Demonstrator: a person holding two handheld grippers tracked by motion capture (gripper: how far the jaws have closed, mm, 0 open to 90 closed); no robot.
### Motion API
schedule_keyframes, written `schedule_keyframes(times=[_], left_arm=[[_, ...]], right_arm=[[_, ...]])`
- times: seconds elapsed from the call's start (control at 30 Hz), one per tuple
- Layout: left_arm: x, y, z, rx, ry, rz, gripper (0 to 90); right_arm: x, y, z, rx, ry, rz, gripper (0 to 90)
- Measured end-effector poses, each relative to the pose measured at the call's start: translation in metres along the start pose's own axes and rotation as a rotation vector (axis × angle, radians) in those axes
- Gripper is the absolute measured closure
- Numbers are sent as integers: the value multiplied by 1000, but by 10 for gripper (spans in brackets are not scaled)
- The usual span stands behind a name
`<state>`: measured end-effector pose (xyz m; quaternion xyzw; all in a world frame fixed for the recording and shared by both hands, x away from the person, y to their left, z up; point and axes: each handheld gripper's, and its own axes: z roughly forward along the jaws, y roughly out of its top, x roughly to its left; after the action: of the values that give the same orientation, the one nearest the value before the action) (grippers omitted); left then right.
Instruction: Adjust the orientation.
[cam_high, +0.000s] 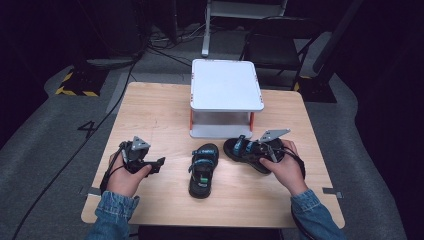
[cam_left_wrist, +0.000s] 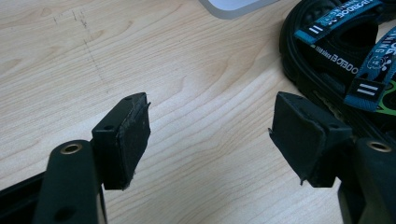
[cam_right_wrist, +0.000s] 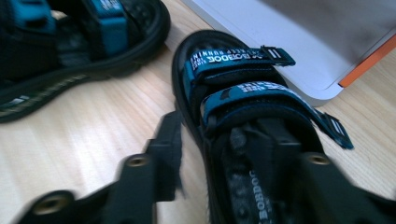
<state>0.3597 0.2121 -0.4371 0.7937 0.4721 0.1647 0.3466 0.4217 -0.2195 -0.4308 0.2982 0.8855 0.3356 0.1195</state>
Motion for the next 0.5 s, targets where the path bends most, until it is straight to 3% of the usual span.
schedule_keyframes(times=[0.07,0.17,0.2,0.23,0.3,0.5], left_arm=[[0,1,1,-5,-2,3,286],[-2,4,3,-3,-11,8,285],[-2,4,3,-3,-11,8,285],[-3,6,5,-5,-15,16,285],[-4,9,7,-4,-19,21,285],[-8,15,13,-2,-33,36,285]], right_arm=[[-1,-1,-5,-8,7,10,512],[-9,-6,-37,-65,6,35,466],[-9,-6,-37,-65,6,35,466],[-13,-9,-53,-82,-36,40,459],[-17,-14,-64,-61,-71,38,461],[-22,-25,-62,-14,-79,54,489]])
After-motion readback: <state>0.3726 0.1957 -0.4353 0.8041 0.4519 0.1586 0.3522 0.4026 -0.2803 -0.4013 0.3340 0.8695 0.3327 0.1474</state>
